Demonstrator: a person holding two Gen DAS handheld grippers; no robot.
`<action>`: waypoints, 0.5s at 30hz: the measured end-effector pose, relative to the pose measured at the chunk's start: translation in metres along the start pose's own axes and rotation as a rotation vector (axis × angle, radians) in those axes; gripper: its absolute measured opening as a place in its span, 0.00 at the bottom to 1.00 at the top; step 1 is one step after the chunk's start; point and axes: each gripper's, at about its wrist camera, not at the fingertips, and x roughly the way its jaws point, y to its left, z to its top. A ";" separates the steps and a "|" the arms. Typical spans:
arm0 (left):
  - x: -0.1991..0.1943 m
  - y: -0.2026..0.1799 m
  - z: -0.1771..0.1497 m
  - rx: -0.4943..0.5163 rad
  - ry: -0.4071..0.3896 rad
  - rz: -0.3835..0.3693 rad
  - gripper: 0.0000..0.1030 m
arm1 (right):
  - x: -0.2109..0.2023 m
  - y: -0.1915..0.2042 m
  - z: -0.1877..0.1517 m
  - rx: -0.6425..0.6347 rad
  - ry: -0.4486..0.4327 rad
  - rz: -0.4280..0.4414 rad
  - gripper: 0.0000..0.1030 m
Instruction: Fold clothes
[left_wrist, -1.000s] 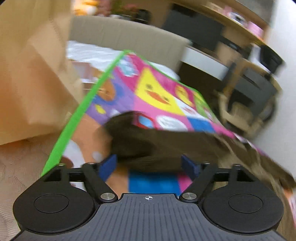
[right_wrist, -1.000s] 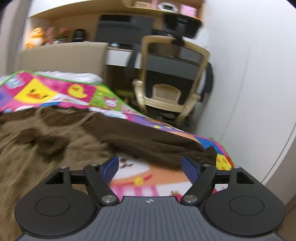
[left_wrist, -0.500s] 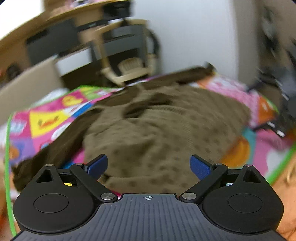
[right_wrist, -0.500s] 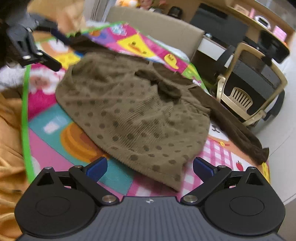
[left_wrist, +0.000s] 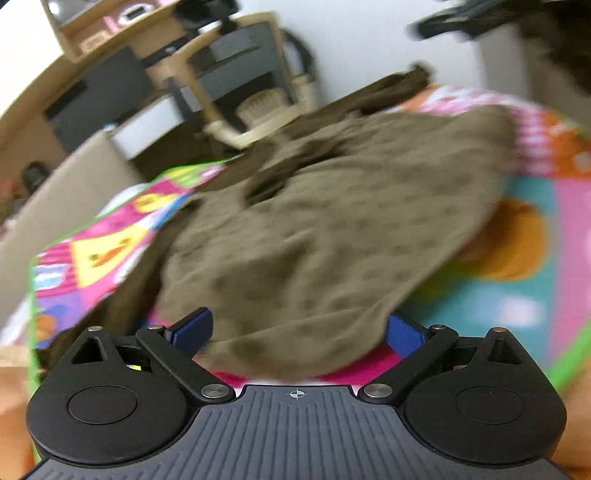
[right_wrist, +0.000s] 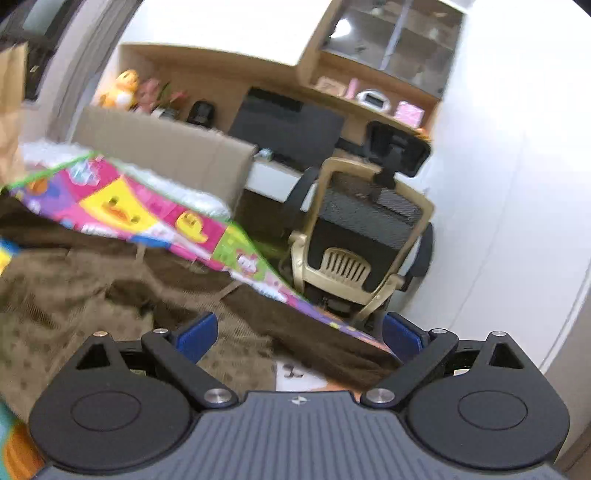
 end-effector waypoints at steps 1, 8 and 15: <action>0.007 0.010 -0.001 -0.024 0.014 0.053 0.98 | 0.000 0.004 -0.006 -0.019 0.019 0.027 0.94; 0.007 0.067 -0.001 -0.216 -0.019 0.238 0.98 | -0.022 0.053 -0.042 -0.194 0.101 0.347 0.97; -0.009 0.066 0.019 -0.220 -0.116 0.150 0.97 | 0.009 0.101 -0.027 -0.250 0.079 0.336 0.97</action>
